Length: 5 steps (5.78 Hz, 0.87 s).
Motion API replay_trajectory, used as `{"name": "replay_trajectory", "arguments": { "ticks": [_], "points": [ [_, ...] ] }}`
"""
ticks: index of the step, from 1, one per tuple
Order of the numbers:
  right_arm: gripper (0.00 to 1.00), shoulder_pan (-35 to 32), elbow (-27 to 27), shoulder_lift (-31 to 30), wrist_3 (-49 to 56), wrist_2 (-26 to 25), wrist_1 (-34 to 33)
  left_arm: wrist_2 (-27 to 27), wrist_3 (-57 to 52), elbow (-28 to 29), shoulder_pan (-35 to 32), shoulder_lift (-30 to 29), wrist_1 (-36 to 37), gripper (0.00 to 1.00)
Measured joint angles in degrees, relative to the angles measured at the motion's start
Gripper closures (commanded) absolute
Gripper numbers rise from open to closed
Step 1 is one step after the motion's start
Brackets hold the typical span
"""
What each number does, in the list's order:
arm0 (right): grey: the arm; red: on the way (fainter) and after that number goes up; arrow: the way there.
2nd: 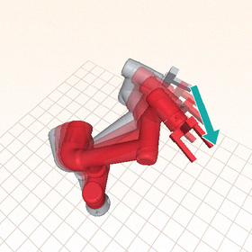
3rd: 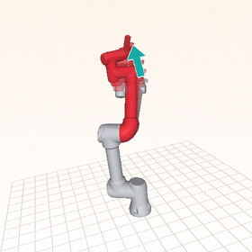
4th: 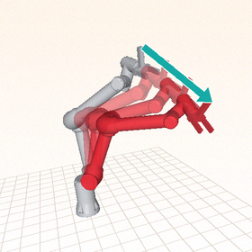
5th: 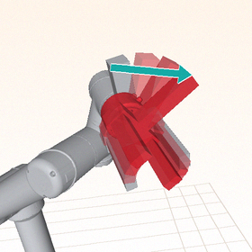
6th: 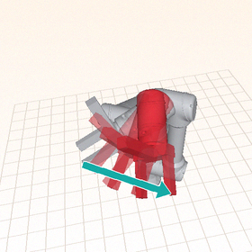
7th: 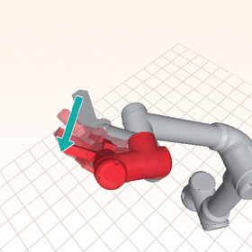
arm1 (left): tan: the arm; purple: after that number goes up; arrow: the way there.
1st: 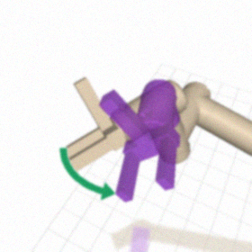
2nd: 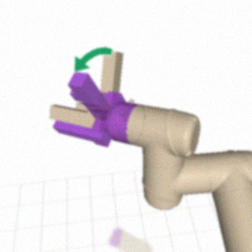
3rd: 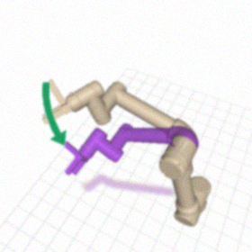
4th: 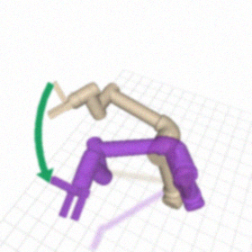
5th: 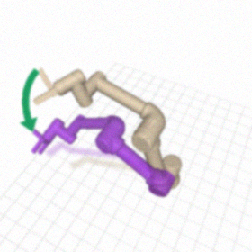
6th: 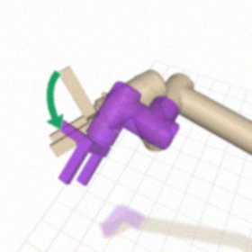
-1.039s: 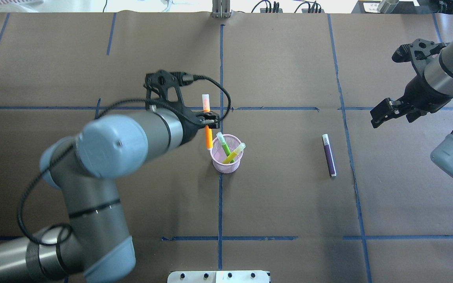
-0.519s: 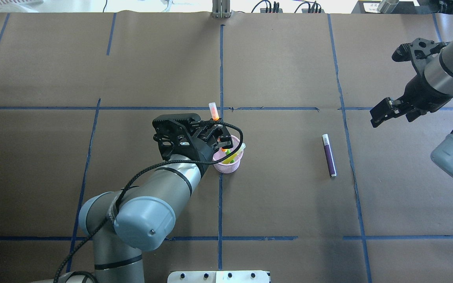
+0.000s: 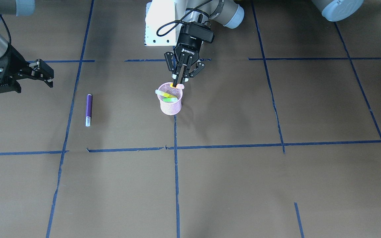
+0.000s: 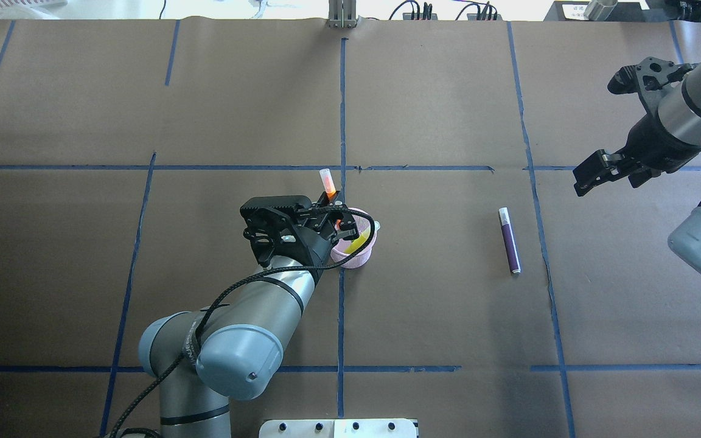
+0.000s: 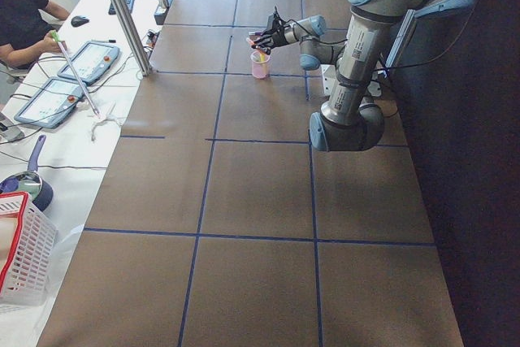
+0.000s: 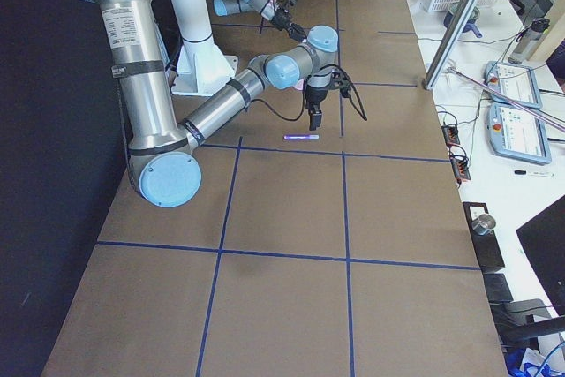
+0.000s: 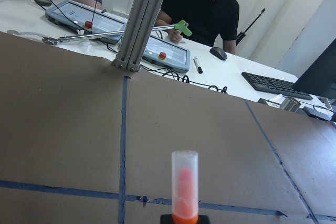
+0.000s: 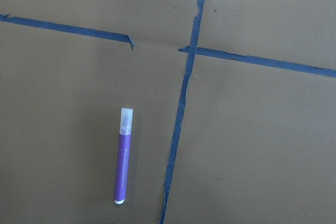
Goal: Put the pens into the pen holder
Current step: 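Lower the orange marker into the pink cup with the left gripper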
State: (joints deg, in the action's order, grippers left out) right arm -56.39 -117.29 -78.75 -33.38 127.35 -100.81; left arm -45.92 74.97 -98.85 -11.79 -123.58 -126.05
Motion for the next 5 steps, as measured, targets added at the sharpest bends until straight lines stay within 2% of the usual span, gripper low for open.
{"name": "replay_trajectory", "arguments": {
  "ticks": [1, 2, 3, 5],
  "points": [
    [0.01, 0.0, 0.0, 0.0, 0.0, 0.0, 0.0, 0.2, 0.1, 0.9, 0.2, 0.2, -1.1, 0.39],
    [0.01, 0.0, 0.1, 0.0, 0.0, 0.1, 0.0, 0.3, 0.1, 1.4, 0.2, 0.3, -1.8, 0.10],
    [0.01, 0.0, 0.2, 0.0, 0.1, 0.1, 0.0, 0.2, 0.0, 1.6, 0.3, 0.3, -2.0, 0.04],
    [0.01, 0.2, 0.3, 0.0, 0.1, 0.1, 0.0, 0.1, -0.2, 1.7, 0.3, 0.4, -2.0, 0.05]
  ]
}}
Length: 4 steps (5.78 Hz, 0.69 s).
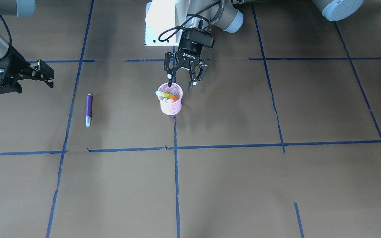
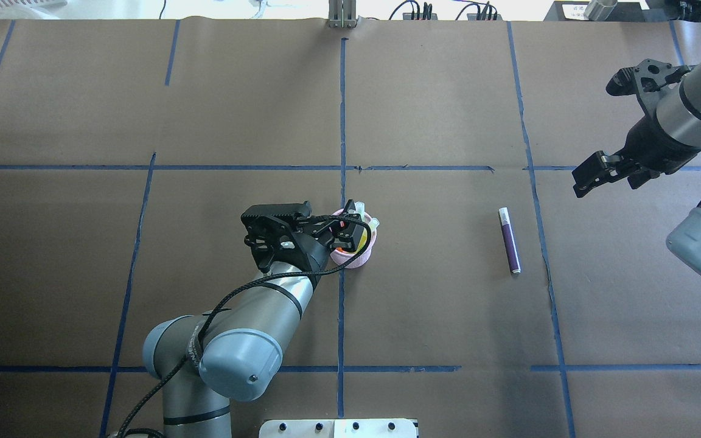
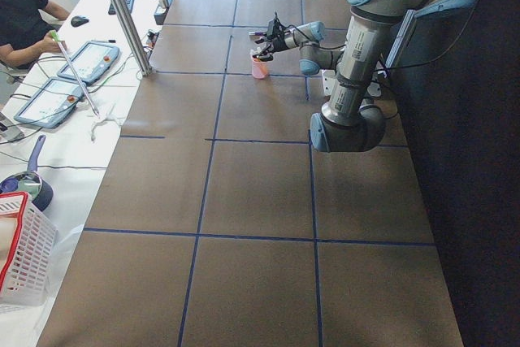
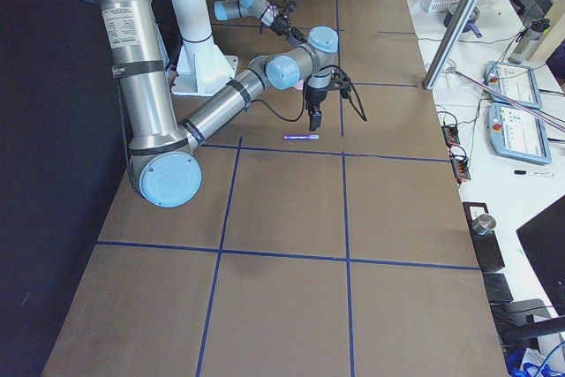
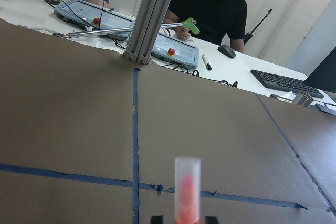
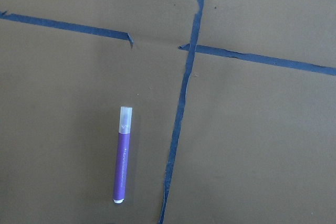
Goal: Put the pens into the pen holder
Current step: 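Lower the orange marker into the pink cup with the left gripper, then withdraw the left gripper while the right gripper descends onto the purple marker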
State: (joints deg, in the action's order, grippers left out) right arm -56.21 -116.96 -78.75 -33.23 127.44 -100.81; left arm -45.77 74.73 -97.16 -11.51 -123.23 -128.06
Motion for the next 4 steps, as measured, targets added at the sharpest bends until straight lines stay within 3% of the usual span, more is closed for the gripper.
{"name": "replay_trajectory", "arguments": {
  "ticks": [2, 4],
  "points": [
    [0.01, 0.7, 1.4, 0.5, -0.1, 0.0, 0.0, -0.8, -0.7, -1.9, -0.1, 0.0, -0.1, 0.06],
    [0.01, 3.6, 7.8, 4.7, -1.0, -0.1, 0.0, -9.0, -8.1, -8.3, -2.3, 1.0, 0.4, 0.07]
  ]
}}
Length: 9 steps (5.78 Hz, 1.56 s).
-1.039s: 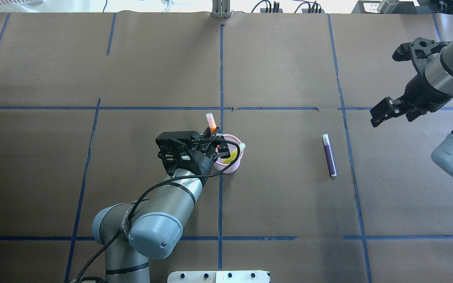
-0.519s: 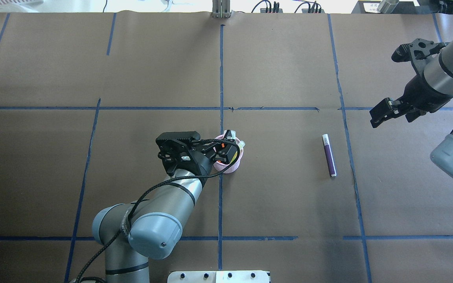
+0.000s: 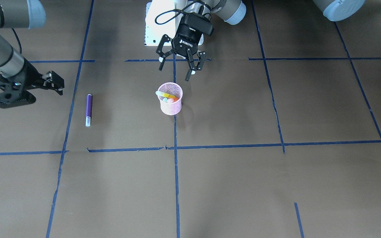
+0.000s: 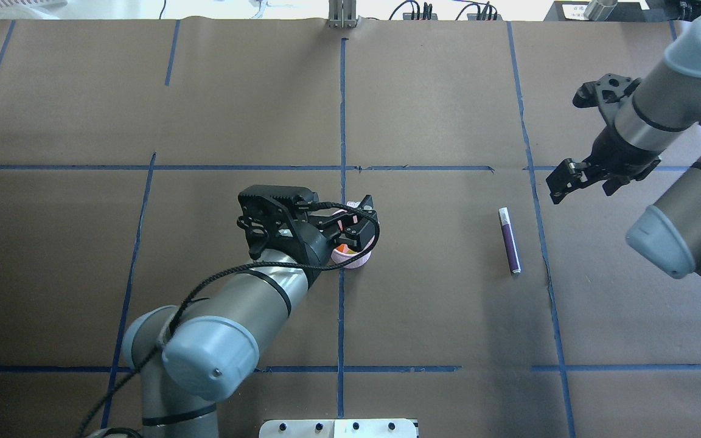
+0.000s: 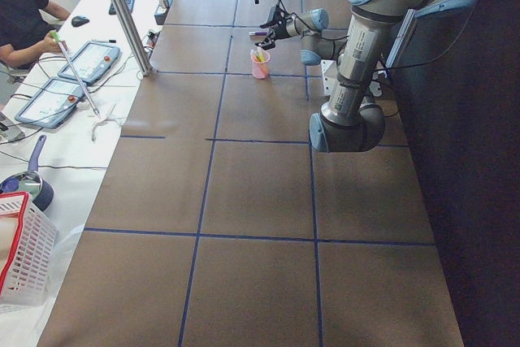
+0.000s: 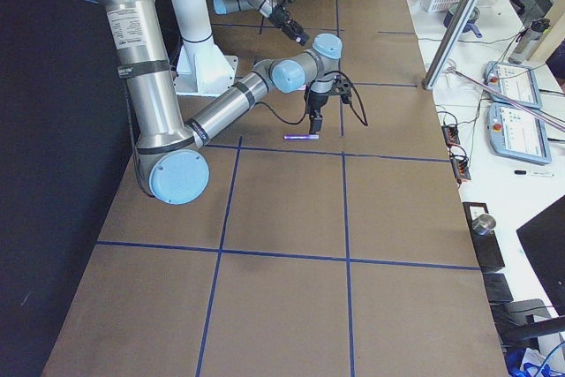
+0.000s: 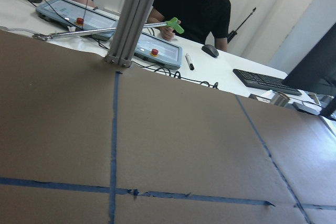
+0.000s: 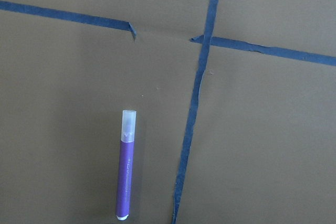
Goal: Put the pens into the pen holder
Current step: 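Withdraw the left gripper while the right gripper descends onto the purple marker, then close the right gripper on the purple marker's end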
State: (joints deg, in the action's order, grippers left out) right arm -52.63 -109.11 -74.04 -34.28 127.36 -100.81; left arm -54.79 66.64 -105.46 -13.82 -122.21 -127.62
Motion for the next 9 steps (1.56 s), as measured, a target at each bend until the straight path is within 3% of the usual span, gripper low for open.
{"name": "replay_trajectory", "arguments": {
  "ticks": [2, 3, 5, 6, 7, 8, 9],
  "points": [
    [0.01, 2.7, 3.7, 1.8, -2.8, 0.0, 0.7, -18.2, -3.6, -2.1, -8.1, 4.7, 6.9, 0.07],
    [0.01, 4.5, 5.4, 2.3, -6.2, -0.4, 3.0, -27.0, -6.4, -4.2, -12.7, 5.7, 15.2, 0.07],
    [0.02, 9.1, 12.1, 4.5, -15.8, -3.8, 12.0, -37.4, -14.9, -10.5, -19.5, 6.0, 35.1, 0.08],
    [0.05, 10.0, 15.1, 4.8, -19.6, -4.8, 17.2, -40.7, -18.8, -13.7, -21.6, 6.0, 44.6, 0.08],
    [0.19, 10.3, 16.5, 4.8, -22.8, -5.1, 20.4, -42.0, -21.4, -15.7, -22.5, 6.0, 50.3, 0.08],
    [0.32, 10.3, 17.0, 4.8, -24.3, -5.2, 21.5, -42.4, -22.2, -16.2, -22.7, 6.1, 52.1, 0.08],
    [0.33, 10.3, 17.1, 4.6, -24.8, -5.2, 21.7, -42.4, -22.4, -16.2, -22.7, 6.1, 52.5, 0.08]
  ]
}}
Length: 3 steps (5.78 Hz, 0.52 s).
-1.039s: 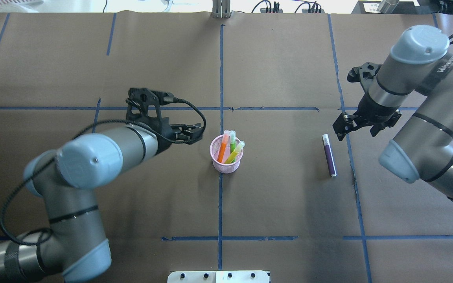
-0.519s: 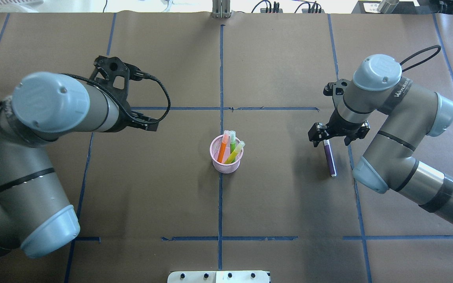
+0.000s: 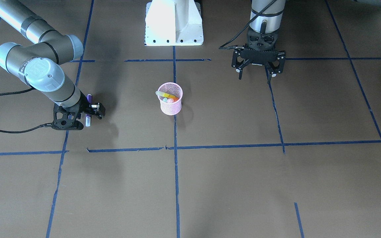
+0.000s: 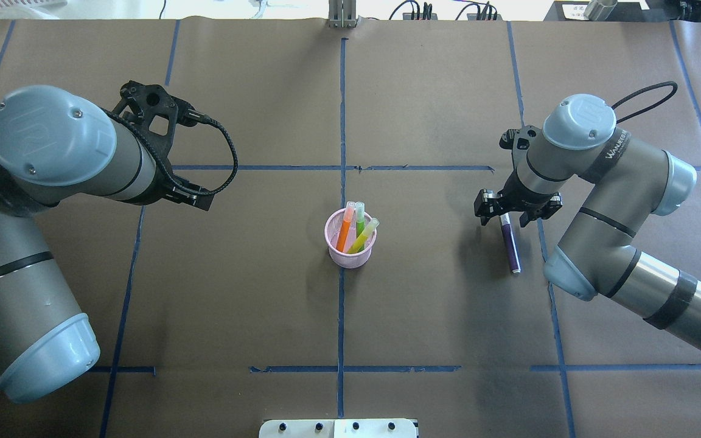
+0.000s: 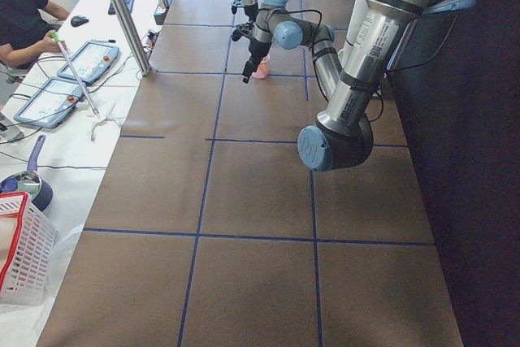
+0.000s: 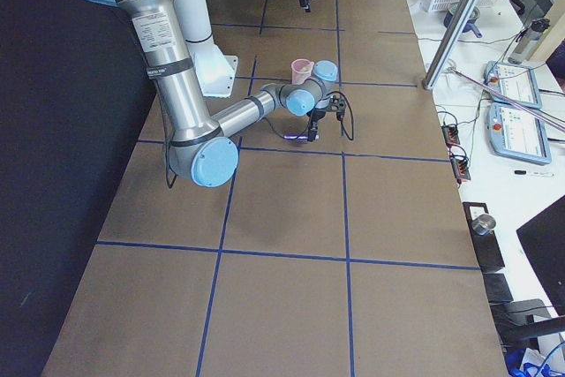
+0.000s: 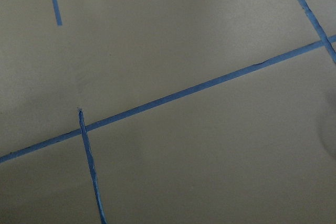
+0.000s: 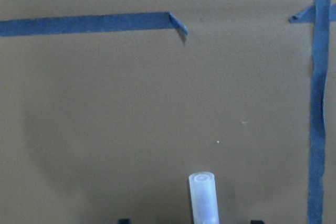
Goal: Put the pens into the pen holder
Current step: 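Close the right gripper on the purple marker's end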
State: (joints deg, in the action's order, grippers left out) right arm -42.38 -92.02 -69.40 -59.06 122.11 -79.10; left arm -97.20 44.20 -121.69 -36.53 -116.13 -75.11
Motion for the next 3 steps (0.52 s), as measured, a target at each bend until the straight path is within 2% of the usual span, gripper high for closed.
{"name": "replay_trajectory", "arguments": {
  "ticks": [2, 3],
  "points": [
    [0.33, -0.1, -0.2, -0.6, -0.2, 0.1, 0.0, 0.0, -0.1, 0.1, 0.0, 0.1, 0.1, 0.08],
    [0.37, -0.1, -0.4, -1.0, -0.2, 0.2, 0.0, 0.0, -0.1, 0.1, 0.0, 0.1, 0.1, 0.08]
  ]
}}
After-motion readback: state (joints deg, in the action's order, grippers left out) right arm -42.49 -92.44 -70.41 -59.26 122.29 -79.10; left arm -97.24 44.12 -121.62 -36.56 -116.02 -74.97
